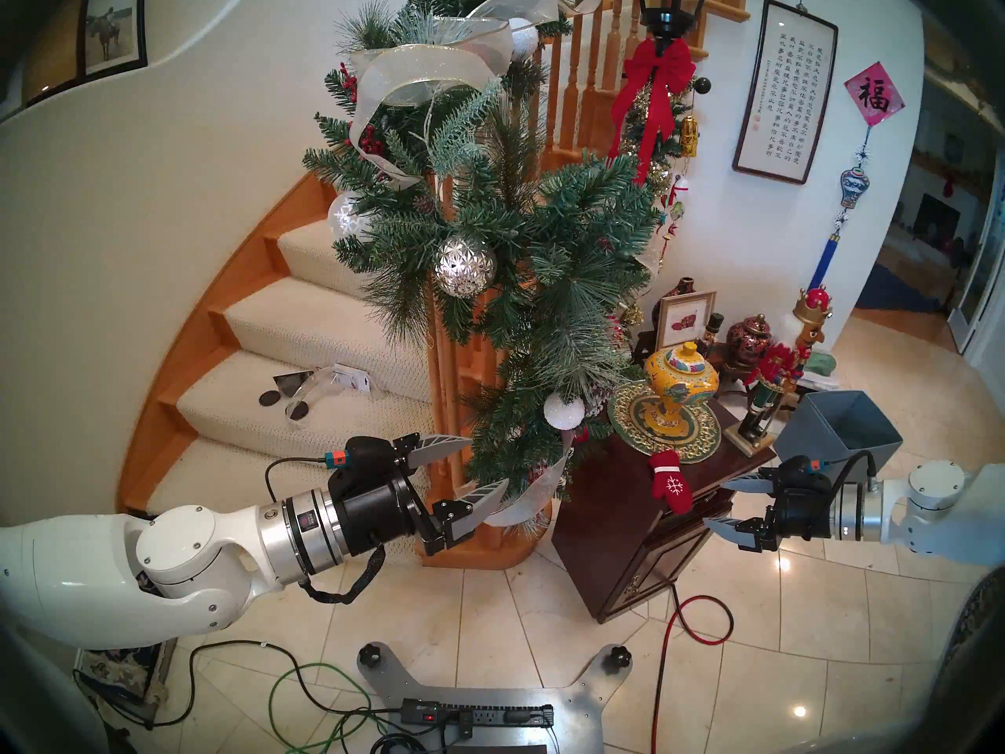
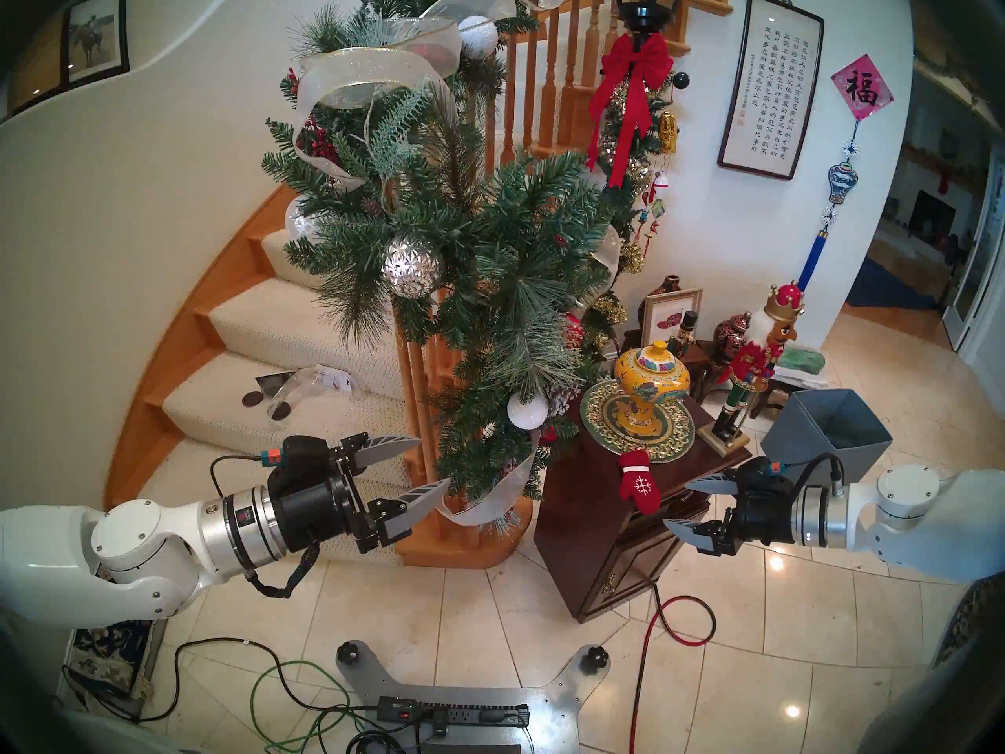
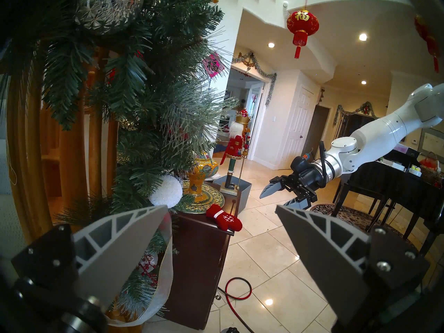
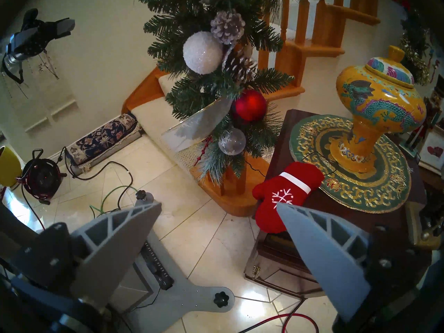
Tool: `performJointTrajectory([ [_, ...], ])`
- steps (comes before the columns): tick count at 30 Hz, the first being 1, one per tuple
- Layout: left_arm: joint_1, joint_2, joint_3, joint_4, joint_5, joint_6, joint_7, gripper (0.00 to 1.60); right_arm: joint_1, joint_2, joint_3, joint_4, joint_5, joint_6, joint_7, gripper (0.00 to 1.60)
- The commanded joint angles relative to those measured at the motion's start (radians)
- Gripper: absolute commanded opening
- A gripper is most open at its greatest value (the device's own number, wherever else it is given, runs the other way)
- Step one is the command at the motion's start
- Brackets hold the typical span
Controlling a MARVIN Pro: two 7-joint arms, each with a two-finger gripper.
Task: Hang the ornament onto the Christmas-tree-style decoration
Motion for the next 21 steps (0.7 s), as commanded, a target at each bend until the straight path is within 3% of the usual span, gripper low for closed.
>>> performJointTrajectory([
  [1,-0.003,0.001,-0.003,-0.001,0.0,-0.002,0.001,1.6,-0.07,0.001,0.077,-0.013,-0.009,0.022,-0.02,1.6],
  [21,-0.003,0.001,-0.003,-0.001,0.0,-0.002,0.001,1.6,-0.263,0.001,0.264,-0.074,-0.067,0.102,-0.163,1.6],
])
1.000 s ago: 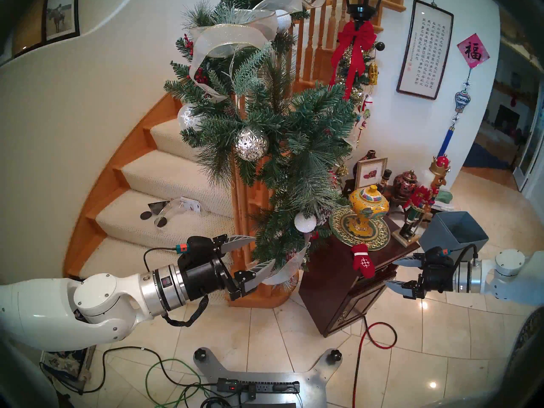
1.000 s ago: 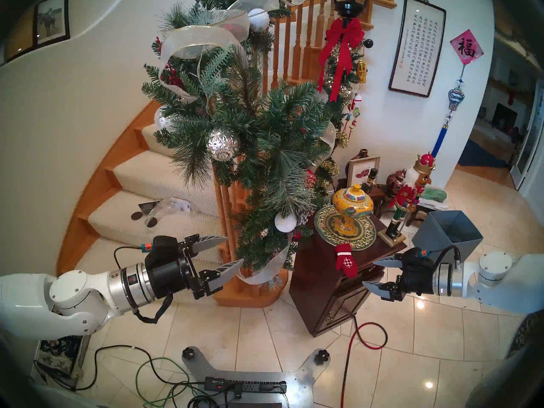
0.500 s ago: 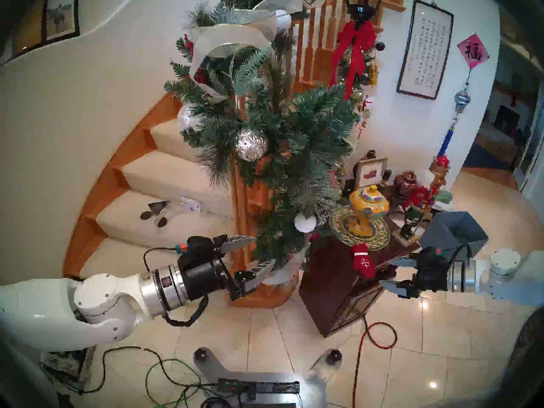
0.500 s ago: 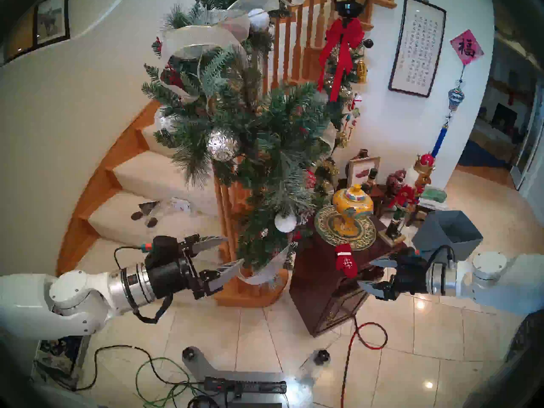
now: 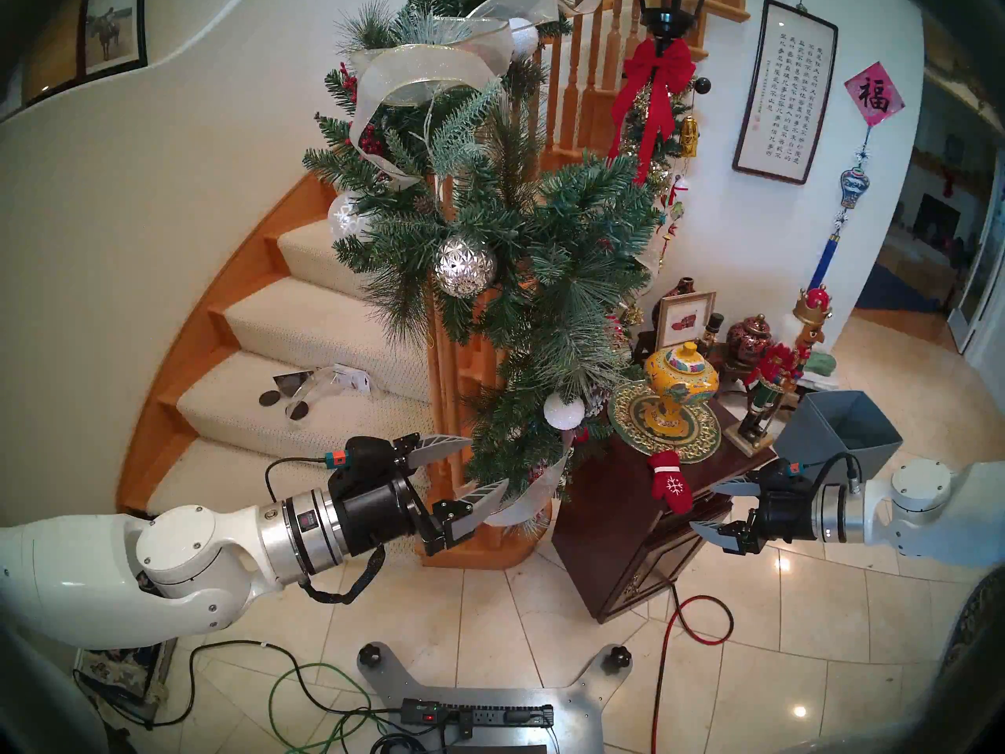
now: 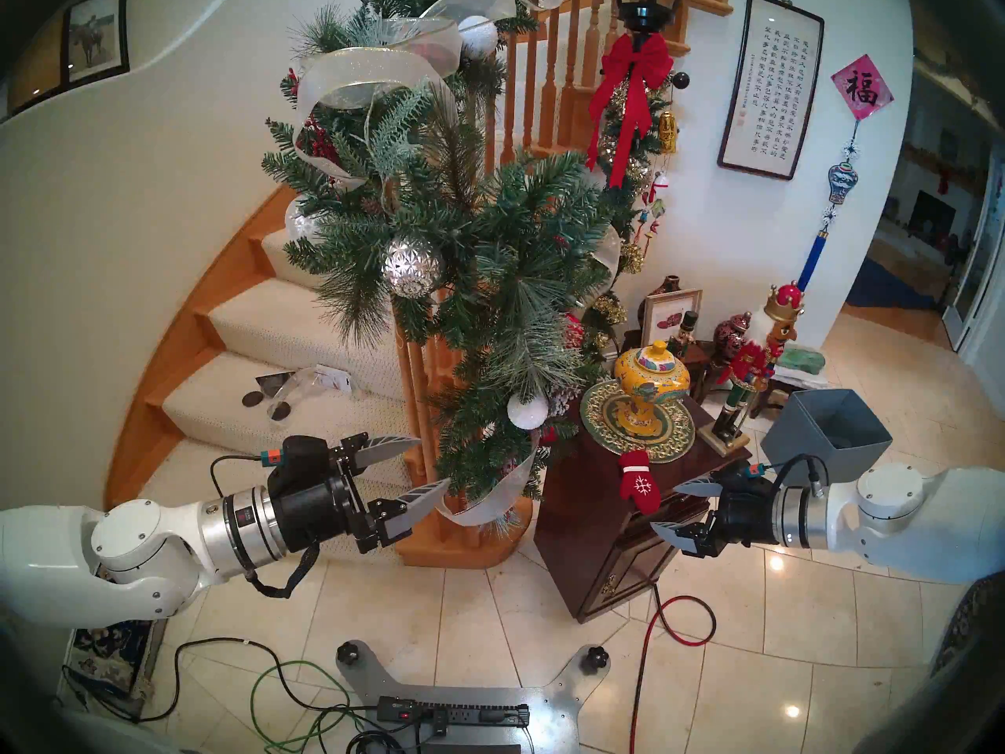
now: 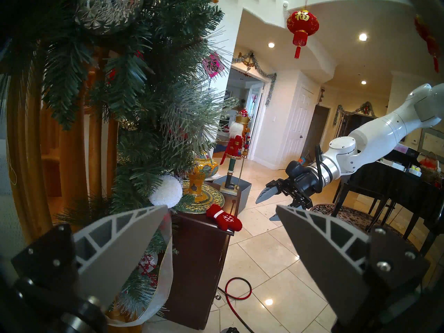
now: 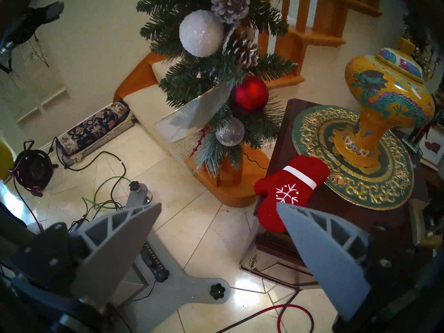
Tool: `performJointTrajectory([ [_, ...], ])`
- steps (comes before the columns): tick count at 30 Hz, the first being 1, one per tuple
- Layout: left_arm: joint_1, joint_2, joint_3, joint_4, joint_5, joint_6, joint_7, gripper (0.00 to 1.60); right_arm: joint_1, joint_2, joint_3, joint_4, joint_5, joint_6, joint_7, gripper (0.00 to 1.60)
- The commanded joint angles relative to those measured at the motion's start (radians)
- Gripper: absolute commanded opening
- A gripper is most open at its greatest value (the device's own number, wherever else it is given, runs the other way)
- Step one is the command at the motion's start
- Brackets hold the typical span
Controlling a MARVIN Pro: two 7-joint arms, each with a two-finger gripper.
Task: Hang the ornament onto the Christmas-tree-style decoration
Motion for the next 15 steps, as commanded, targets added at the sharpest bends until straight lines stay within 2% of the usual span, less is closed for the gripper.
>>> performJointTrajectory([
  [1,-0.003,0.001,-0.003,-0.001,0.0,-0.002,0.001,1.6,-0.079,-0.004,0.079,-0.006,-0.01,0.021,-0.036,1.6],
  [15,-0.003,0.001,-0.003,0.0,0.0,-0.001,0.001,1.6,-0.194,-0.004,0.219,0.011,0.001,0.081,-0.041,1.6],
])
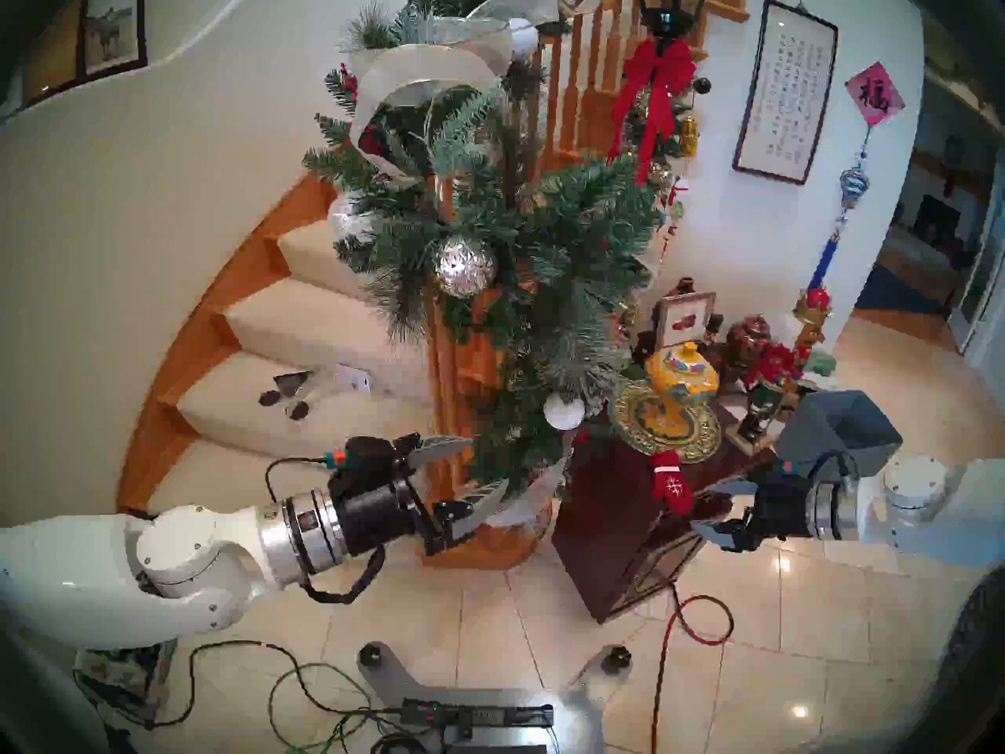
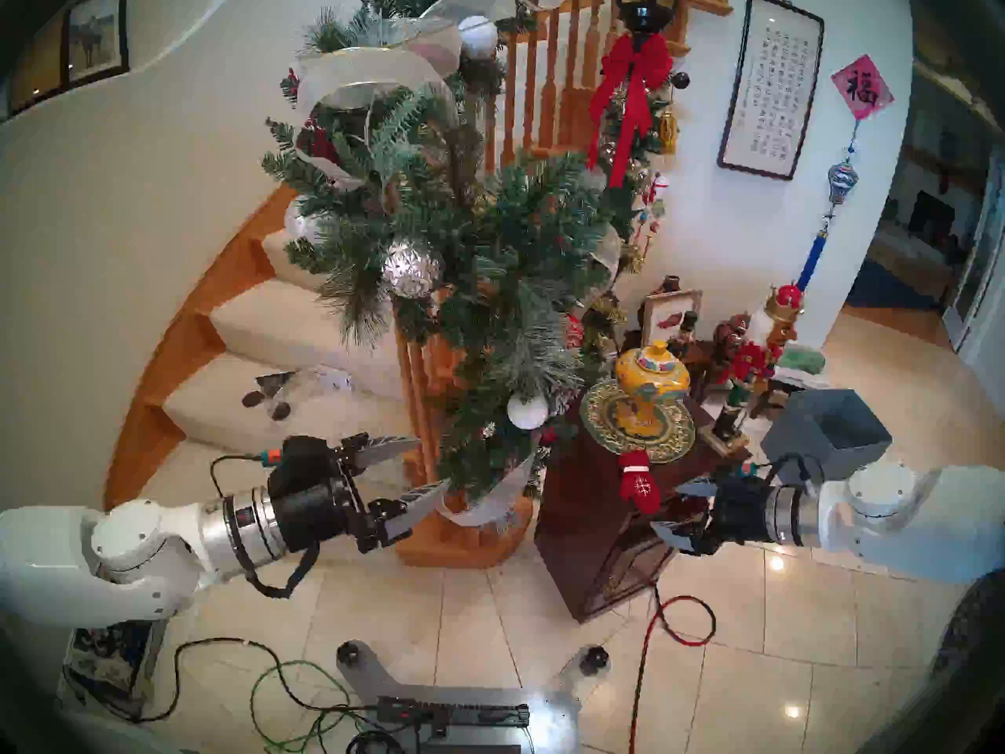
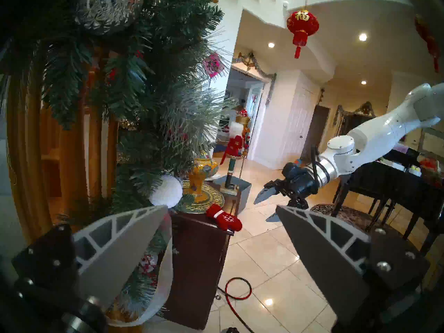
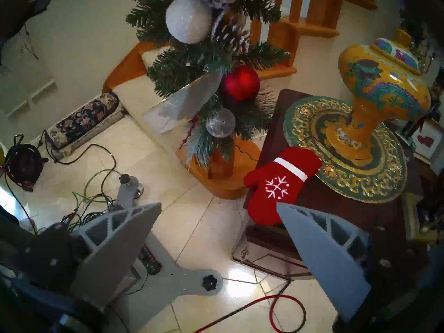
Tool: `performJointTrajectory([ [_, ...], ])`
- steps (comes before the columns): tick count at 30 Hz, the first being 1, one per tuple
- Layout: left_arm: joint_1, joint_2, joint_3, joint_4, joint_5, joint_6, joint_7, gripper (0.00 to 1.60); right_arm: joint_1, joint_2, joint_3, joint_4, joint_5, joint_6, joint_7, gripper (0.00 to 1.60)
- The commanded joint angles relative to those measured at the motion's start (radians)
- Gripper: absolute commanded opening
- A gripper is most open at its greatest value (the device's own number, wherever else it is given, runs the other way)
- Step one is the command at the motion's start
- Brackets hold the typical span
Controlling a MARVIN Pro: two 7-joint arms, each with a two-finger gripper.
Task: Hang the ornament onto the Christmas-tree-style decoration
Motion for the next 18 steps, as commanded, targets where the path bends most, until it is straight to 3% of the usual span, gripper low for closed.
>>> performJointTrajectory([
  [1,-0.003,0.001,-0.003,0.0,0.0,-0.002,0.001,1.6,-0.066,-0.003,0.075,0.018,0.018,0.021,0.015,1.6],
  [18,-0.003,0.001,-0.003,0.0,0.0,-0.001,0.001,1.6,-0.187,-0.003,0.214,0.024,0.047,0.069,0.032,1.6],
])
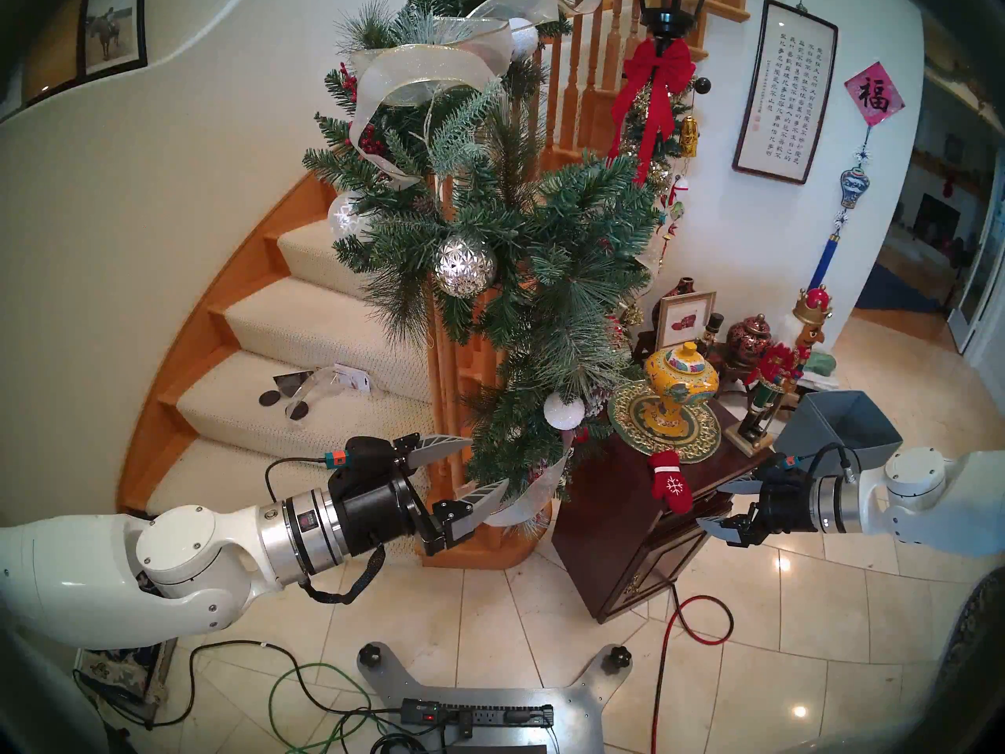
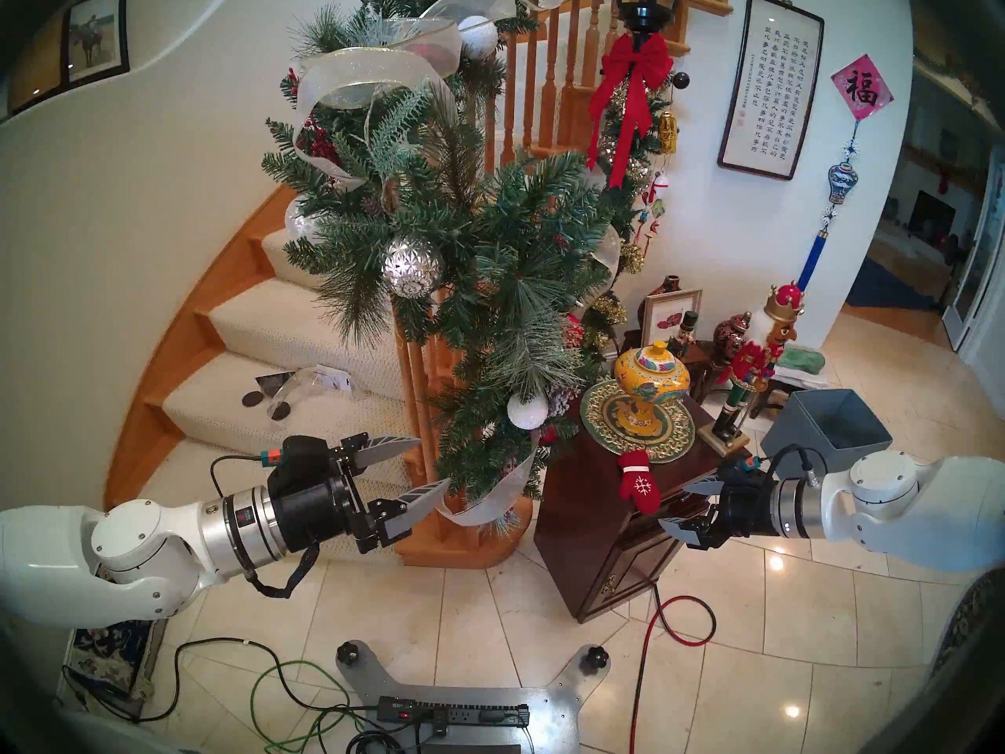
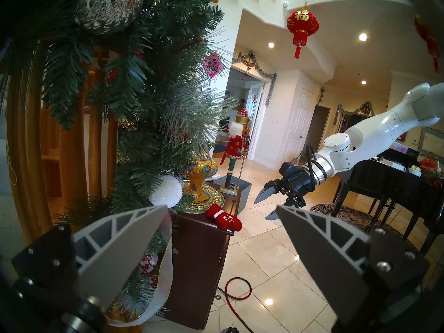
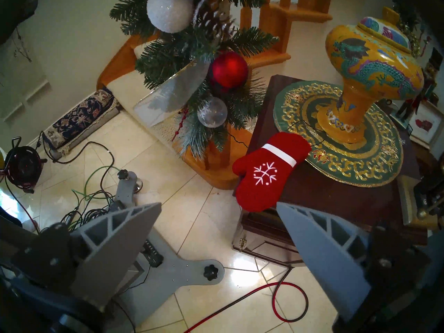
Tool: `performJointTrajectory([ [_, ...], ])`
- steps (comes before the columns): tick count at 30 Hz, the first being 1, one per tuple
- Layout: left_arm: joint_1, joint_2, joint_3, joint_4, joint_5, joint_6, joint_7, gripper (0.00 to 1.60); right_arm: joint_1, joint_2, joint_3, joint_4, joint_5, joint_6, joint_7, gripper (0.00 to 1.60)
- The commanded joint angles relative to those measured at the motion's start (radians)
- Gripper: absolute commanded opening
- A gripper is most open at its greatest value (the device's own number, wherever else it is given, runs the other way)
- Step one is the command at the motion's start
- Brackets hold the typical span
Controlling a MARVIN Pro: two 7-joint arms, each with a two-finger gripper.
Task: Hang the ornament onto the Christmas-tree-style decoration
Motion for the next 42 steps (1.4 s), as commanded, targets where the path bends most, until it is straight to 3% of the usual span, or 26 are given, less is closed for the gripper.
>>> performJointTrajectory([
  [1,-0.003,0.001,-0.003,0.0,0.0,-0.001,0.001,1.6,-0.052,-0.001,0.064,-0.016,0.003,0.009,-0.007,1.6],
  [42,-0.003,0.001,-0.003,0.0,0.0,-0.001,0.0,1.6,-0.239,-0.002,0.256,-0.024,0.031,0.021,-0.095,1.6],
])
